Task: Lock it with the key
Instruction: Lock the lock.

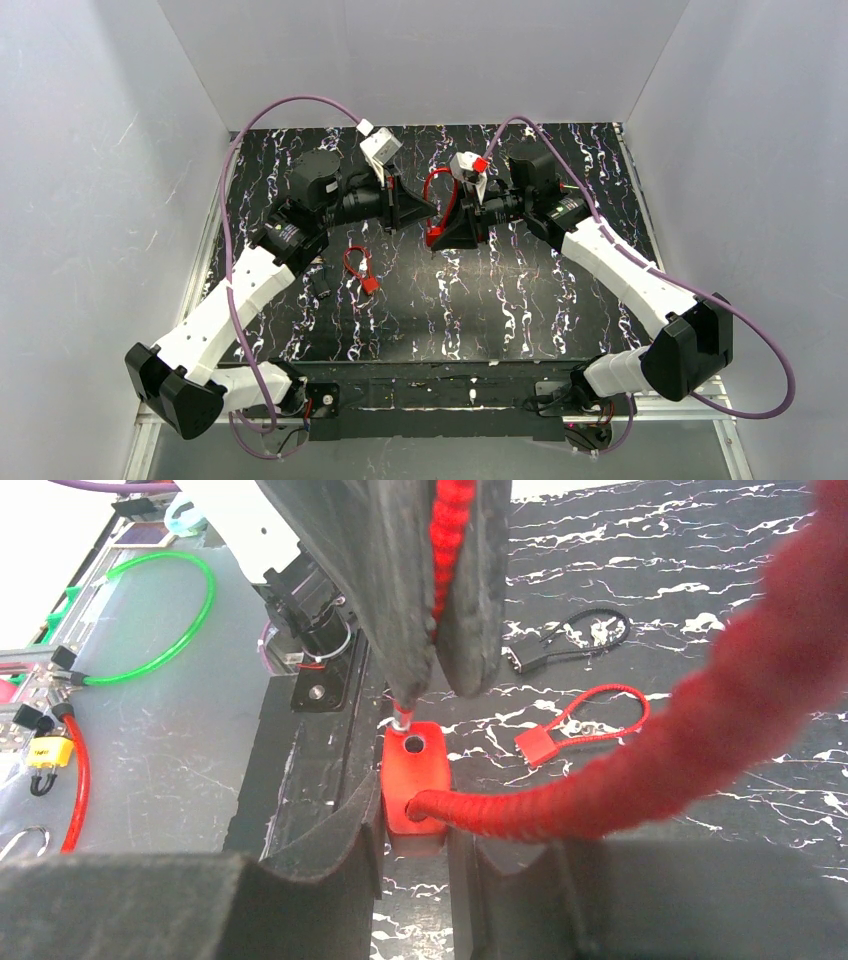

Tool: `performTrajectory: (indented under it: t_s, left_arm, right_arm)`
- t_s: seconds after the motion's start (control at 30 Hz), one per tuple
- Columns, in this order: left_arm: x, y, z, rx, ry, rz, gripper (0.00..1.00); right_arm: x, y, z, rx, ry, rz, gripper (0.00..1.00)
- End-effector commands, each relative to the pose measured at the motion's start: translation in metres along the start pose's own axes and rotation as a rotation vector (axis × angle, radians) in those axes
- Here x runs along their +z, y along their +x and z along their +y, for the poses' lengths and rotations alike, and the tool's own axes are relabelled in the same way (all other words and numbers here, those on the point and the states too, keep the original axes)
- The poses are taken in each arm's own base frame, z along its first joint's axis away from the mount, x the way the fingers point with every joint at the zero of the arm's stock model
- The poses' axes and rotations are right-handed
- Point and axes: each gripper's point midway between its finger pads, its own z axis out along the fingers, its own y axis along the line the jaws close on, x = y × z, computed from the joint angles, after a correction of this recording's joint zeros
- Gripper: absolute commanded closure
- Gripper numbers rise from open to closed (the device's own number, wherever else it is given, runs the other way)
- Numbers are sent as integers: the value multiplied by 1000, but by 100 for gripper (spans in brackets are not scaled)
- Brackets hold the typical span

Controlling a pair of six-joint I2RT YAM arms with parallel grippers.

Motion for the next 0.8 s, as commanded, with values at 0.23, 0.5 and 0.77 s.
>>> performTrajectory:
  t_s: [0.23, 0.5, 0.77]
  left_arm:
    - [9, 29, 3, -4, 12, 81, 100]
    - [6, 46, -4, 35, 45, 133, 100]
    - [-10, 85, -12, 52, 89, 222, 100]
  right_arm:
    - [3, -39, 25, -147, -84, -49, 99]
    - [2, -42, 23, -146, -72, -55, 99]
    - [-3, -55, 17, -130, -49, -92, 99]
